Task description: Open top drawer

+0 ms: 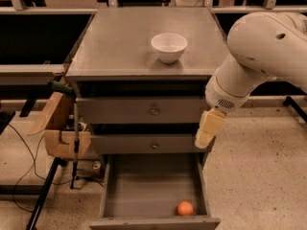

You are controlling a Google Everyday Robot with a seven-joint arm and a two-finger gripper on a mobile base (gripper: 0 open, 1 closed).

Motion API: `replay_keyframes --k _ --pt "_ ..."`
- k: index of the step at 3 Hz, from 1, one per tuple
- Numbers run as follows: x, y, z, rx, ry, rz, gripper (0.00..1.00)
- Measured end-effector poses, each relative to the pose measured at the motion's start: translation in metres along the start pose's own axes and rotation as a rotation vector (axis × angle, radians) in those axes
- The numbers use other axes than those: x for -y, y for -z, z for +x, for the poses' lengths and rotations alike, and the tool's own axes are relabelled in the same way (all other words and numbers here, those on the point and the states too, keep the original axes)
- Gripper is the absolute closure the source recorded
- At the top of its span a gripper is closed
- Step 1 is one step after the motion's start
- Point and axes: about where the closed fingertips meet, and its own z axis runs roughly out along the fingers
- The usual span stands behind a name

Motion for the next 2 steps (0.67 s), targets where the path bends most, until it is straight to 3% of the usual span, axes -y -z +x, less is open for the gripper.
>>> replay_keyframes --k 1,2 --pt "0.02 -0.092 -0.016 -0.009 -0.07 -0.066 0.0" --pt "0.028 -0.157 -0.024 0.0 -0.13 -0.15 0.0"
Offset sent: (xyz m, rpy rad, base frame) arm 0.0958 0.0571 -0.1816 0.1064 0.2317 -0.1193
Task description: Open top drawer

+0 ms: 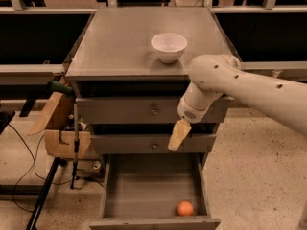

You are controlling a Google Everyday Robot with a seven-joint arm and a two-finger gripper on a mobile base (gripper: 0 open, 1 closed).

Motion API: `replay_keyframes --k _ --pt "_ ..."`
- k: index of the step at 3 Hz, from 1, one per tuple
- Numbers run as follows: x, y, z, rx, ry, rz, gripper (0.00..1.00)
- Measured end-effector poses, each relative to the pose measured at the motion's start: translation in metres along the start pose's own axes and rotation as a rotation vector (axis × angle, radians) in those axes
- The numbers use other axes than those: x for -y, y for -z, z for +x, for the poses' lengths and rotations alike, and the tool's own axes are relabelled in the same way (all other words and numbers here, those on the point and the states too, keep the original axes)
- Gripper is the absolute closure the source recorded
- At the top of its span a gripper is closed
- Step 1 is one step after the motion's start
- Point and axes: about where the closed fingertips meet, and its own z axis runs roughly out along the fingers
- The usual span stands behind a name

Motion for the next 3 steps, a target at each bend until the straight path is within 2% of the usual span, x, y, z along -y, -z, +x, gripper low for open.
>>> replay_keyframes --k 1,3 --pt "0.0031 -0.0184 -0.0012 0.016 -0.022 -0.04 0.0" --pt "-0.0025 -0.0157 -0.0014 0.028 -0.011 -0.031 0.0"
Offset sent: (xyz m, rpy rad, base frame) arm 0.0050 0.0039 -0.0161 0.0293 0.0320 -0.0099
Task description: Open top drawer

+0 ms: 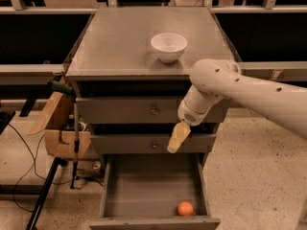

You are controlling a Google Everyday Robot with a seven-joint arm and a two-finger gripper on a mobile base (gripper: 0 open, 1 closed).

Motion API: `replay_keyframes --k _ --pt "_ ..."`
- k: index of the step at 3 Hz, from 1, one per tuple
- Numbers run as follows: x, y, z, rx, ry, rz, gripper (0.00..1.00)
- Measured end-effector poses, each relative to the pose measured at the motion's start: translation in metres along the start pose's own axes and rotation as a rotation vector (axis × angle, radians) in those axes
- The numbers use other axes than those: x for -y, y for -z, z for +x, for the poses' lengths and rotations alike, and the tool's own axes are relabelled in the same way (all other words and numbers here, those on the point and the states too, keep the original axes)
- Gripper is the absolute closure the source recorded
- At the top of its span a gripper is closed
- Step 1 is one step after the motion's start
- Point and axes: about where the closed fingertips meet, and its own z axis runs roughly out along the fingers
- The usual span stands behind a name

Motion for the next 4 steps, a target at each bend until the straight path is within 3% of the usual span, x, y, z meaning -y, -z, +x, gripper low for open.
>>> replay_keyframes --k 2,4 --pt "0.016 0.039 -0.016 0.029 0.036 0.171 0.0" --pt "0.067 0.027 -0.032 0.047 0.042 0.195 0.0"
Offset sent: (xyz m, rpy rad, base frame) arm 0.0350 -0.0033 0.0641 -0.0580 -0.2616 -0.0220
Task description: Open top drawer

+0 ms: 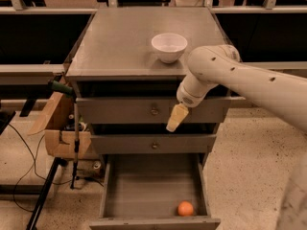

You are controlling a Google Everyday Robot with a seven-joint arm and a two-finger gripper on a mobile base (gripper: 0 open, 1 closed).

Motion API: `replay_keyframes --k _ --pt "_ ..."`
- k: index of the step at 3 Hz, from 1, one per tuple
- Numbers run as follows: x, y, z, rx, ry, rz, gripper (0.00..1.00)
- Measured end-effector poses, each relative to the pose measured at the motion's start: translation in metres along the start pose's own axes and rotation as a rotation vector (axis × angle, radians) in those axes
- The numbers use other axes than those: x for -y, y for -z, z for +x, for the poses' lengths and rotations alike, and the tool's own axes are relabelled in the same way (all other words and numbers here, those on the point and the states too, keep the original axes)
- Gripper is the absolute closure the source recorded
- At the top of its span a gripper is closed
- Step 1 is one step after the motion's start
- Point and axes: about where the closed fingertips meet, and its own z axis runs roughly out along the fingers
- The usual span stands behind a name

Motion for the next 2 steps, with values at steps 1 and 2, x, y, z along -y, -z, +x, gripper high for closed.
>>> replay_keyframes --k 1,2 --pt "0.017 -0.017 -0.004 0.009 0.002 -0.003 0.0" --pt "0.025 -0.039 -0.003 0.008 0.005 -0.038 0.0"
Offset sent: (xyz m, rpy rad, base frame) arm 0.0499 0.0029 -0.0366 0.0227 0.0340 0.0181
